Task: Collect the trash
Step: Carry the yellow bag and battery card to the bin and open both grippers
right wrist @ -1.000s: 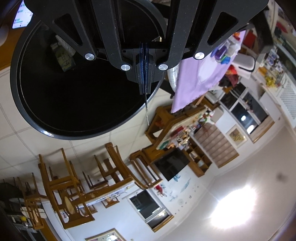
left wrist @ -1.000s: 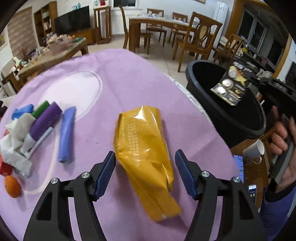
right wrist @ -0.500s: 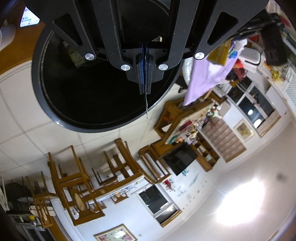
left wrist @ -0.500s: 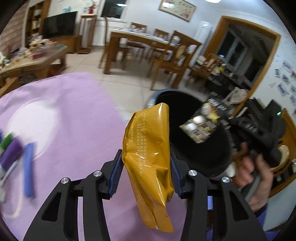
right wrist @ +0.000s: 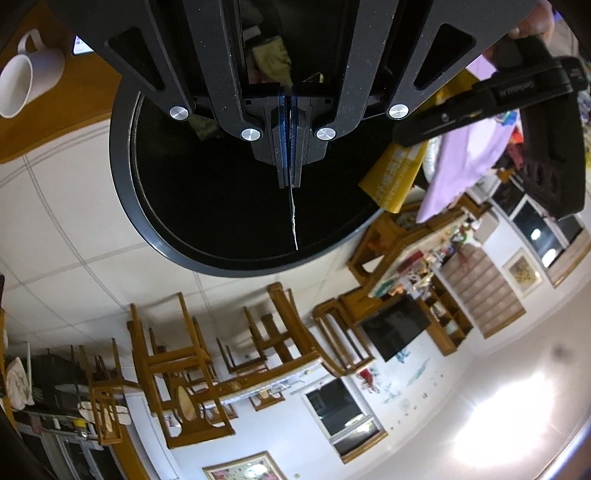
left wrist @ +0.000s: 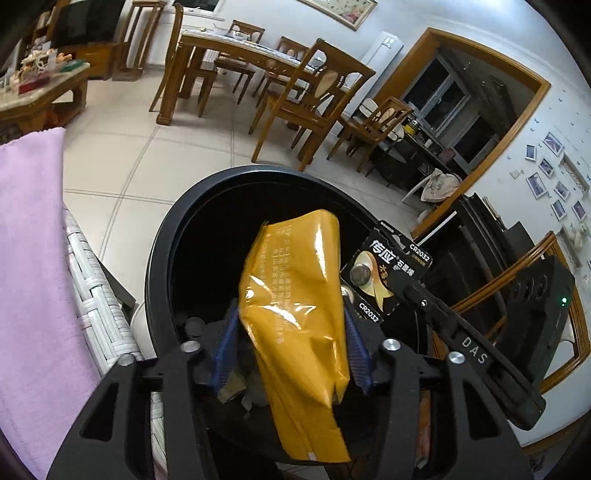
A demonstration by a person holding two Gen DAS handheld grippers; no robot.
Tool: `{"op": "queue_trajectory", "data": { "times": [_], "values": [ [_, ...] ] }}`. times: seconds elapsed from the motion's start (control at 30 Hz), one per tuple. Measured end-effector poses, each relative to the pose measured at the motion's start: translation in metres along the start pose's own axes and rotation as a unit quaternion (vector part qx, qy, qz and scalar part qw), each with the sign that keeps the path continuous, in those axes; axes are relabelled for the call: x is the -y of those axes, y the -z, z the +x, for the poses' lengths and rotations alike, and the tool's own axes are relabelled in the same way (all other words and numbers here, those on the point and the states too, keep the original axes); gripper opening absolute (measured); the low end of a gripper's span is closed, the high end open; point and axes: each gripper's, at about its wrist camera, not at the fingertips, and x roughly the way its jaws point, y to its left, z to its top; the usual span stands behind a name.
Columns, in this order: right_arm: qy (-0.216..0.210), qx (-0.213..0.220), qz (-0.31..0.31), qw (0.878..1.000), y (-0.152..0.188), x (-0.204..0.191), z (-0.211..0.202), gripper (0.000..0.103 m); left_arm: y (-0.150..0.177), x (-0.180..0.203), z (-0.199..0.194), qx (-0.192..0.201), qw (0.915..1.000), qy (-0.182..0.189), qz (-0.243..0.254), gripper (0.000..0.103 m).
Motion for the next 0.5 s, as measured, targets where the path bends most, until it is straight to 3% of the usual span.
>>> {"op": "queue_trajectory", "data": {
  "times": [0.07, 0.13, 0.2, 0.27, 0.5],
  "values": [
    [0.003, -0.004, 0.004, 1.0, 0.003, 0.001, 0.004, 0.004, 0.001, 0.001, -0.002, -0.002, 1.0, -0.006, 0.007, 0.061],
    [0.004, -0.008, 0.007, 1.0, 0.006, 0.0, 0.006, 0.012, 0.003, 0.0, -0.009, 0.005, 0.9999, -0.009, 0.009, 0.071],
    [0.007, -0.009, 0.009, 1.0, 0.008, -0.005, 0.008, 0.045, 0.004, 0.001, -0.018, 0.015, 0.9998, -0.005, 0.016, 0.086],
    [0.003, -0.006, 0.017, 1.0, 0.009, -0.007, 0.007, 0.055, 0.005, 0.006, -0.023, 0.022, 0.9994, -0.009, 0.024, 0.086],
    [-0.003, 0.006, -0.017, 1.0, 0.005, -0.047, -0.004, 0.055, 0.019, -0.01, -0.079, 0.05, 0.9986, -0.002, 0.017, 0.086]
  ]
}}
